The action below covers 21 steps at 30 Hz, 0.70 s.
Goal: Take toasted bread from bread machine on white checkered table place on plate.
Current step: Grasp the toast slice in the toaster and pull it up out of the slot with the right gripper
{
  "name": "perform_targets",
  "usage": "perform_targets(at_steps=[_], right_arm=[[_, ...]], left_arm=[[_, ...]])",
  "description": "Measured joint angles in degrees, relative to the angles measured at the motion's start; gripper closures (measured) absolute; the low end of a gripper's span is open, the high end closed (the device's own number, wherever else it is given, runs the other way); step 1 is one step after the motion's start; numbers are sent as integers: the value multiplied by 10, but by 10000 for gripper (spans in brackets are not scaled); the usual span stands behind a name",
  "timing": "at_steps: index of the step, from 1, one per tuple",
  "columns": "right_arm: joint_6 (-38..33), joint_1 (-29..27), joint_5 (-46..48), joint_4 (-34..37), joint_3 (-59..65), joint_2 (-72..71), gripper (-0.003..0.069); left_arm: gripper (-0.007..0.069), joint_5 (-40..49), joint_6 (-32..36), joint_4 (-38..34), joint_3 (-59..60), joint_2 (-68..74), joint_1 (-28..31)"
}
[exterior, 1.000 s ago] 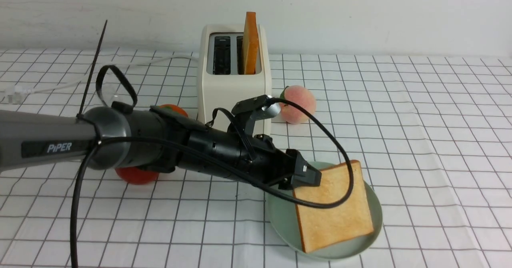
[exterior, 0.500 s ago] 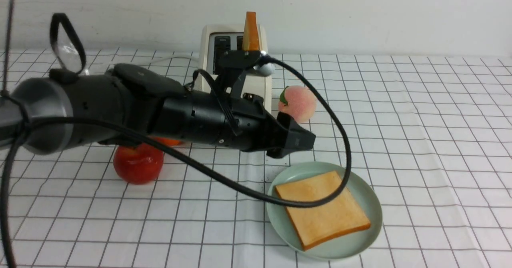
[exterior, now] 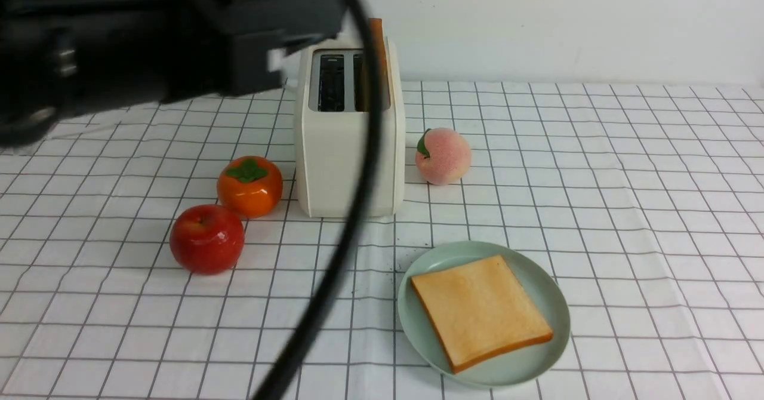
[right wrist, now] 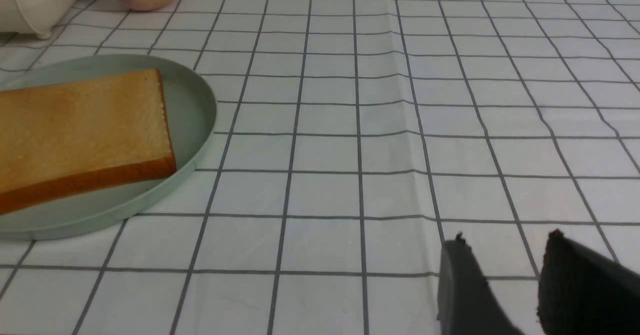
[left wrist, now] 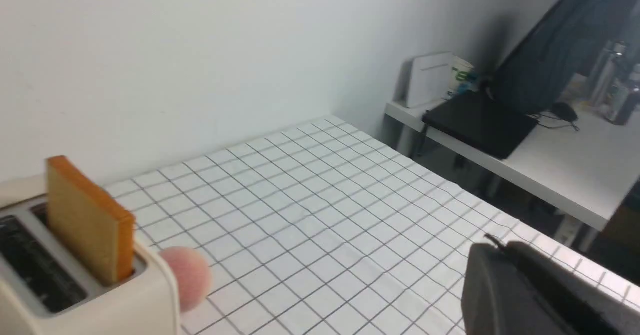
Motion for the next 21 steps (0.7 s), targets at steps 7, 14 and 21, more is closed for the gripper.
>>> perform_targets(at_steps=[7, 14, 21], right_arm=[[0, 0, 0, 0, 0, 0, 420], [0, 0, 0, 0, 0, 0, 420], [9, 0, -10, 9, 0, 0, 420]], left_arm=[[638, -102, -46, 68, 161, -168, 0], [638, -108, -47, 73, 232, -183, 0], [638, -111, -40, 82, 241, -183, 0]])
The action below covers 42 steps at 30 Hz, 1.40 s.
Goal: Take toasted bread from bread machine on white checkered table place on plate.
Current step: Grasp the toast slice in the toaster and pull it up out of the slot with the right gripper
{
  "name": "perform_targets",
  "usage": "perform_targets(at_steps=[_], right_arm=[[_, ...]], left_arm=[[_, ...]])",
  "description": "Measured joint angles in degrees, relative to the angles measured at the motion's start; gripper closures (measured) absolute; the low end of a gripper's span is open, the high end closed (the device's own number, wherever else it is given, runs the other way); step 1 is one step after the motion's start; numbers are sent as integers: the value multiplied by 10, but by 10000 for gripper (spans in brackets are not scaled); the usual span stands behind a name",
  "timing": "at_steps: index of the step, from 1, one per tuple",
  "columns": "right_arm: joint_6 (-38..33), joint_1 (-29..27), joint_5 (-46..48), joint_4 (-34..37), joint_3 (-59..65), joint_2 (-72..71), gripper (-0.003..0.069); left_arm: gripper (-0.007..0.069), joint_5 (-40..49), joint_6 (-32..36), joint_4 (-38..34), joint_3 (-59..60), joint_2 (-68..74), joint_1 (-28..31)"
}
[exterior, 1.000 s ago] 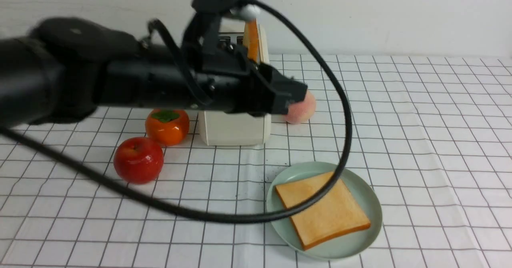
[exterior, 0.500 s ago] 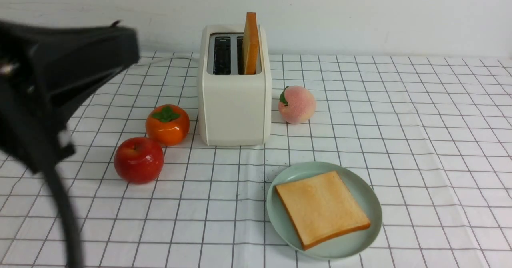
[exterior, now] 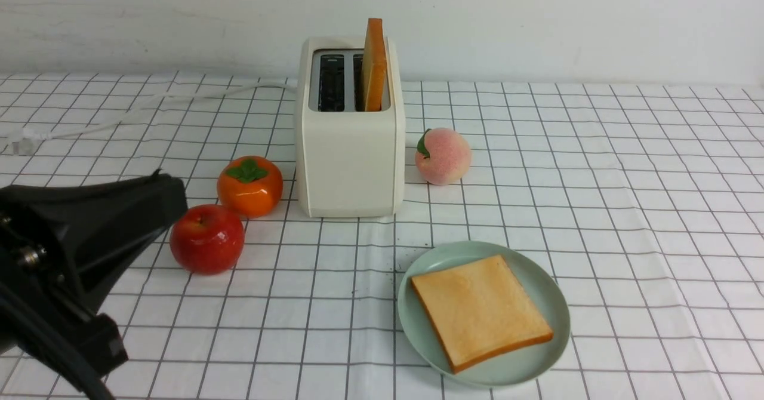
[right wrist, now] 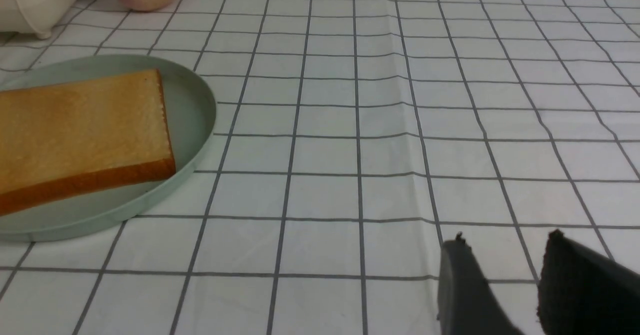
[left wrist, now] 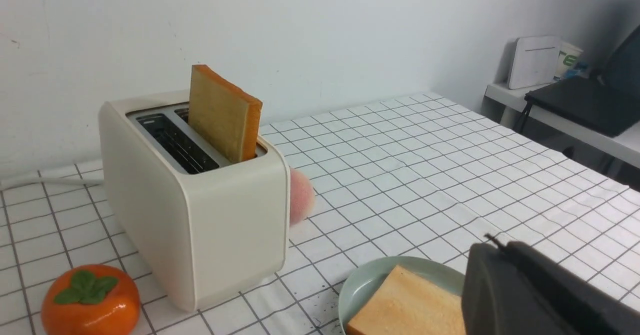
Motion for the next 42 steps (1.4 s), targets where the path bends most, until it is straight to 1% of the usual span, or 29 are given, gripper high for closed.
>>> perform_targets(at_steps=[2, 4, 5, 6, 7, 8, 11, 12, 14, 15, 16, 17, 18, 21, 24, 25, 28, 31, 32, 33, 34, 36, 38, 40, 42], right_arm=[[39, 0, -22, 56, 5, 0, 420], [82, 0, -58, 124, 6, 0, 420], [107, 0, -81, 169, 6, 0, 420], [117, 0, -105, 193, 6, 0, 420], [122, 0, -110, 199, 6, 0, 420], [130, 0, -147, 238, 6, 0, 420], [135, 4, -133, 260, -12, 1, 435], [129, 10, -94, 262, -43, 14, 461], [102, 18, -17, 255, -119, 68, 513], [77, 23, 24, 247, -170, 115, 538], [77, 23, 24, 247, -179, 124, 538], [34, 25, 107, 237, -245, 201, 576], [10, 26, 156, 232, -293, 252, 593], [-42, 27, 282, 225, -419, 386, 618], [-74, 36, 365, 220, -542, 536, 622], [-75, 43, 378, 217, -572, 571, 623], [-72, 87, 395, 207, -669, 674, 624], [-38, 182, 397, 171, -798, 795, 624], [-30, 200, 397, 156, -833, 815, 624], [-13, 233, 398, 136, -888, 858, 622], [-11, 239, 399, 128, -897, 865, 620], [17, 291, 406, 84, -1002, 944, 607], [38, 327, 421, 47, -1098, 1016, 580], [56, 350, 440, 19, -1174, 1079, 543], [80, 365, 465, -19, -1285, 1149, 484]], left_arm=[[638, 0, 1, 6, 0, 0, 1], [638, 0, 2, 8, 0, 0, 1], [638, -1, 2, 8, 0, 0, 1], [638, -2, 2, 8, 0, 0, 1], [638, -2, 2, 8, 0, 0, 1], [638, -2, 3, 8, 0, 0, 1], [638, -3, 4, 8, 0, 0, 1], [638, -3, 4, 8, 0, 0, 1], [638, -3, 4, 8, 0, 0, 1], [638, -3, 4, 8, 0, 0, 1], [638, -3, 4, 8, 0, 0, 1], [638, -3, 4, 8, 0, 0, 1], [638, -3, 4, 8, 0, 0, 1], [638, -4, 4, 8, 0, 0, 1], [638, -4, 4, 8, 0, 0, 1], [638, -4, 4, 8, 0, 0, 1], [638, -4, 4, 8, 0, 0, 1], [638, -4, 4, 8, 0, 0, 1], [638, -4, 4, 8, 0, 0, 1], [638, -4, 4, 8, 0, 0, 1], [638, -4, 4, 8, 0, 0, 1], [638, -4, 4, 8, 0, 0, 1], [638, -4, 4, 8, 0, 0, 1], [637, -4, 4, 8, 0, 0, 1], [637, -4, 4, 8, 0, 0, 1]])
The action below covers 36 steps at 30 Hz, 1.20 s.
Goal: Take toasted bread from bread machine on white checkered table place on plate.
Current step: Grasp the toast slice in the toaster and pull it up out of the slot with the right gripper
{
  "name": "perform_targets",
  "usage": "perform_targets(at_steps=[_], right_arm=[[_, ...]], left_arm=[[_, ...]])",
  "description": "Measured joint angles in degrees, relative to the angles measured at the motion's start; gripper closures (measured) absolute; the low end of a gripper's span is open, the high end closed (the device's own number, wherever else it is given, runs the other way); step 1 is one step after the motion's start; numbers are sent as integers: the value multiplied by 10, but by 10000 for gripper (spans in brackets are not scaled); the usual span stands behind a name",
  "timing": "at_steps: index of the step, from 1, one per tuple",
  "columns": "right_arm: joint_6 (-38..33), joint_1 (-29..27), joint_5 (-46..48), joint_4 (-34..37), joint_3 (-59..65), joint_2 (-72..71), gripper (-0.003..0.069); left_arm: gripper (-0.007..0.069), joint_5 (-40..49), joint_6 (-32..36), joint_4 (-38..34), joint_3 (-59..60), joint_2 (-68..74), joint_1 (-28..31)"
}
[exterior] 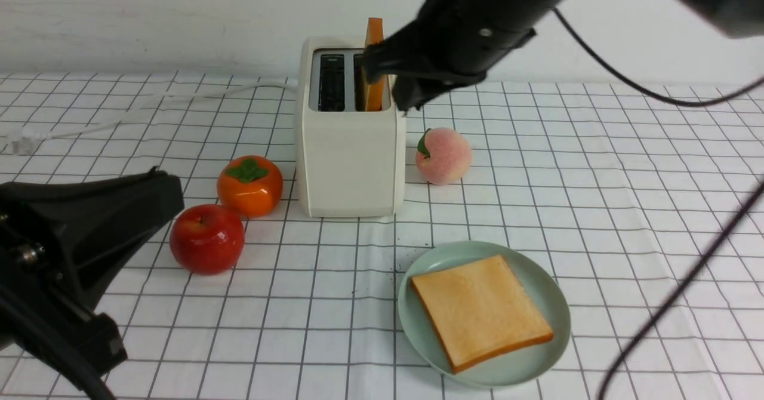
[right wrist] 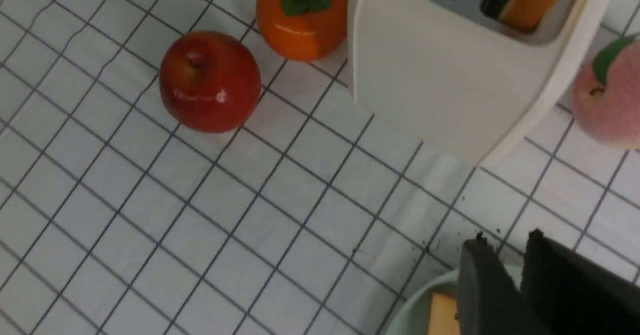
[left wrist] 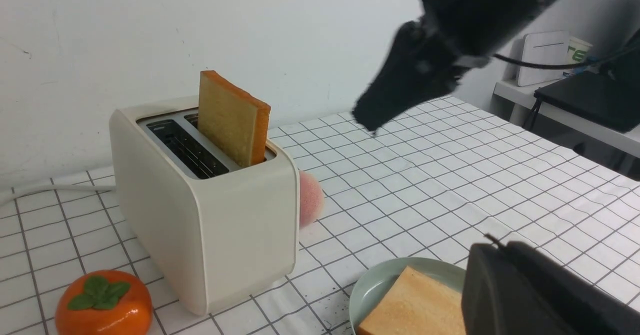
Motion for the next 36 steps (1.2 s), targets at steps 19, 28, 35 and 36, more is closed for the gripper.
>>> perform_targets(at_steps=[19, 28, 35, 36], right_arm=[[134, -15, -46, -142, -338, 278, 231], [148, -47, -90, -84, -339, 302, 305], [147, -47, -105, -78, -339, 307, 511], [144, -47, -106, -77, -339, 307, 547]], left_arm=[[633, 4, 0, 0, 0, 0, 0], [627, 4, 0, 0, 0, 0, 0], [624, 4, 0, 0, 0, 0, 0], [623, 4, 0, 0, 0, 0, 0]])
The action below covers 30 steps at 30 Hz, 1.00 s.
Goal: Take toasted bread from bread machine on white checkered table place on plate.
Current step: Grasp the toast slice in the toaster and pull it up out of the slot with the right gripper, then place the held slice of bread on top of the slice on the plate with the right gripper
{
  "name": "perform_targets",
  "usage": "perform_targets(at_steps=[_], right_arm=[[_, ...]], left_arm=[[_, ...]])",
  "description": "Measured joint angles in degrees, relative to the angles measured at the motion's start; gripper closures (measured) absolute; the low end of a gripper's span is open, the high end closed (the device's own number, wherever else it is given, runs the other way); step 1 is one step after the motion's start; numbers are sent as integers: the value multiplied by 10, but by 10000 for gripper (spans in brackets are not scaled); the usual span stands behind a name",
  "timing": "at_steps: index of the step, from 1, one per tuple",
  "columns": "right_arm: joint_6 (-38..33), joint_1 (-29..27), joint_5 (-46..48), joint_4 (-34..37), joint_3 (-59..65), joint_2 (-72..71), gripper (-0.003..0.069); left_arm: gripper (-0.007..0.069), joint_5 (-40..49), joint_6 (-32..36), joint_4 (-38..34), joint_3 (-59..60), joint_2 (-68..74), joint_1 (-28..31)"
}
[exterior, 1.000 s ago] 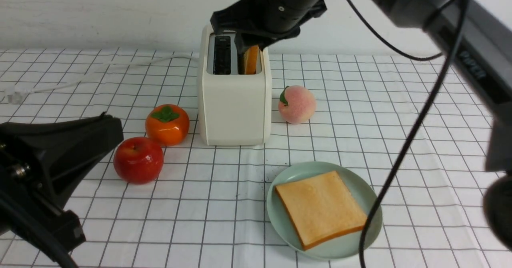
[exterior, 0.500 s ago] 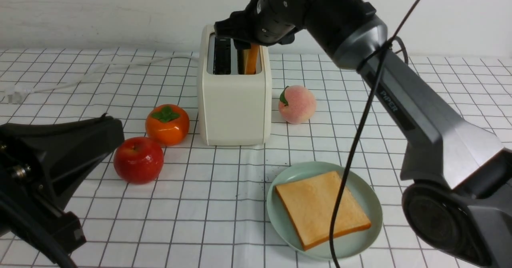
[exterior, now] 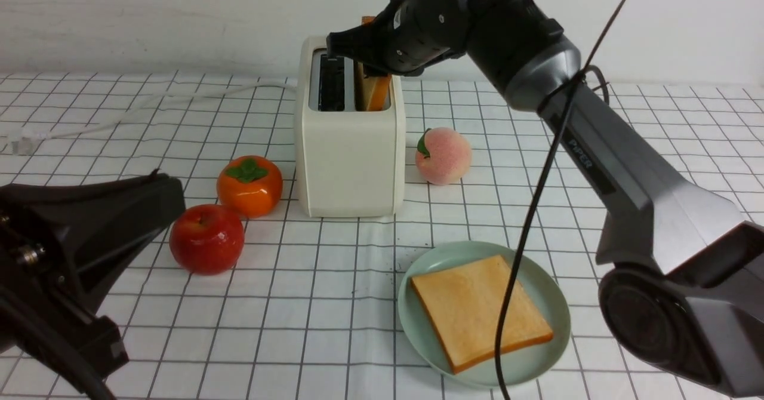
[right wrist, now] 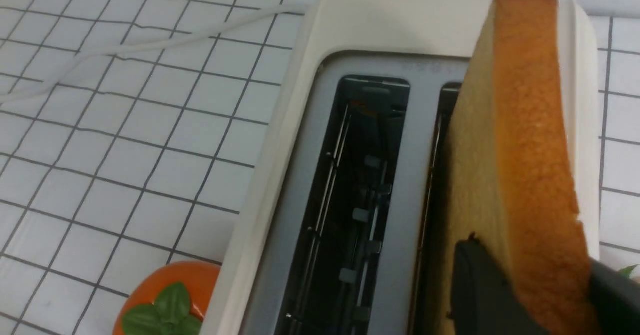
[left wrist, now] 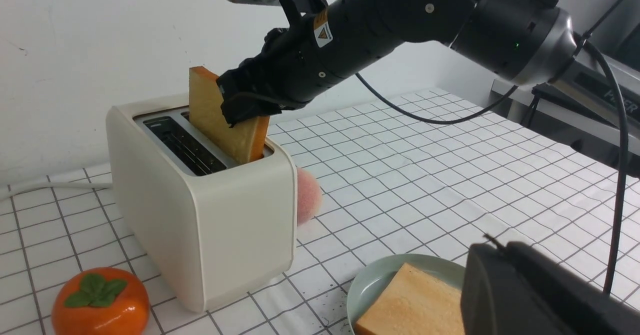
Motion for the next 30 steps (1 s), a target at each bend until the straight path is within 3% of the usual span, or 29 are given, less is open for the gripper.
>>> perform_targets(at_steps=[13, 19, 22, 26, 30], right_arm=[[-18, 0, 7, 12, 0, -105, 550], [-113, 0, 139, 39, -6, -230, 550], [-135, 0, 154, 39, -2, -258, 550], [-152, 0, 154, 41, 71, -329, 550], [-162, 0, 154, 26, 258, -437, 550]], left_arm=[[615, 0, 0, 0, 0, 0, 0], [610, -1, 0, 0, 0, 0, 0], [609, -1, 0, 0, 0, 0, 0], [608, 2, 0, 0, 0, 0, 0], [606, 10, 0, 0, 0, 0, 0]])
